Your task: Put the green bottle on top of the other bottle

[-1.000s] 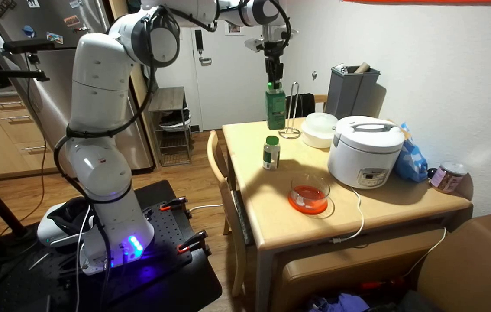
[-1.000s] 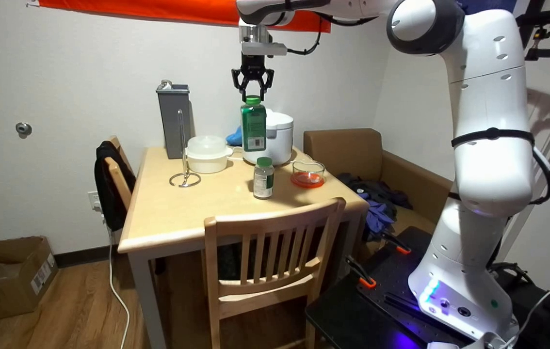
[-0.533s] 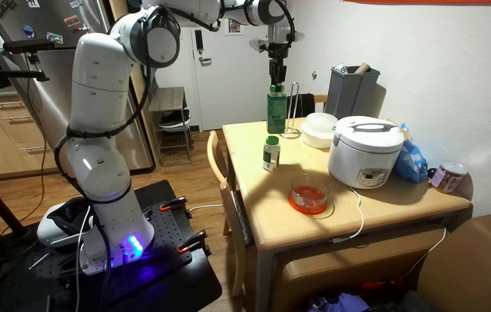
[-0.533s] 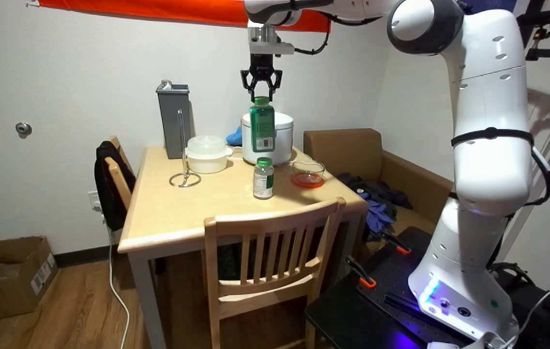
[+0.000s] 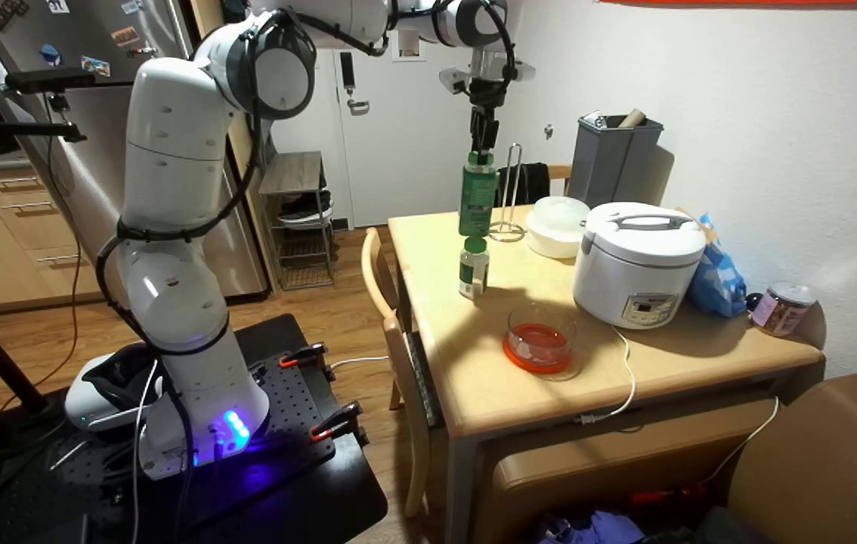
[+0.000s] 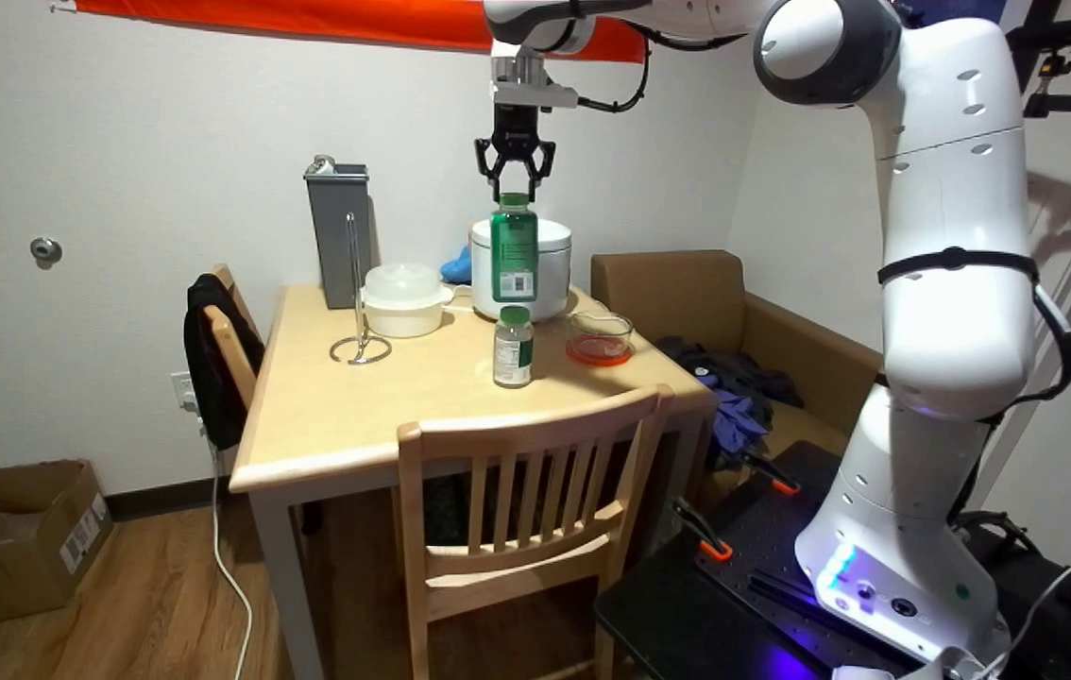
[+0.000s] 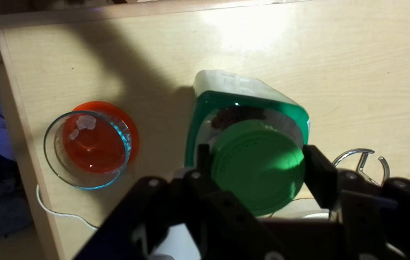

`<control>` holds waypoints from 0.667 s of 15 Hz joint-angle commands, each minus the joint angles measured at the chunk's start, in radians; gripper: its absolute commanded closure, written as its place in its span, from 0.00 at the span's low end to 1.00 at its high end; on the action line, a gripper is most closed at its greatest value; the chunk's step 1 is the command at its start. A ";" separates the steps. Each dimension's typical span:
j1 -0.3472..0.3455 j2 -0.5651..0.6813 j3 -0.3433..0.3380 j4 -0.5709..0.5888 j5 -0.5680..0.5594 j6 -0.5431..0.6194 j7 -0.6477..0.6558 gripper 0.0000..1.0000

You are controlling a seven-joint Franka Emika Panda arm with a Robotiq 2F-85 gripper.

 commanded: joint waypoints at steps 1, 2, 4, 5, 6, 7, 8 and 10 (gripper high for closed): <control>-0.009 -0.028 0.001 -0.039 0.049 0.013 0.032 0.61; -0.010 -0.030 0.000 -0.045 0.055 0.015 0.032 0.61; -0.013 -0.034 -0.002 -0.058 0.062 0.024 0.031 0.61; -0.015 -0.035 -0.002 -0.062 0.065 0.028 0.030 0.61; -0.016 -0.036 -0.002 -0.067 0.065 0.035 0.031 0.61; -0.016 -0.036 -0.003 -0.071 0.064 0.042 0.031 0.61; -0.017 -0.036 -0.003 -0.076 0.064 0.050 0.030 0.61; -0.018 -0.039 -0.002 -0.088 0.063 0.076 0.028 0.61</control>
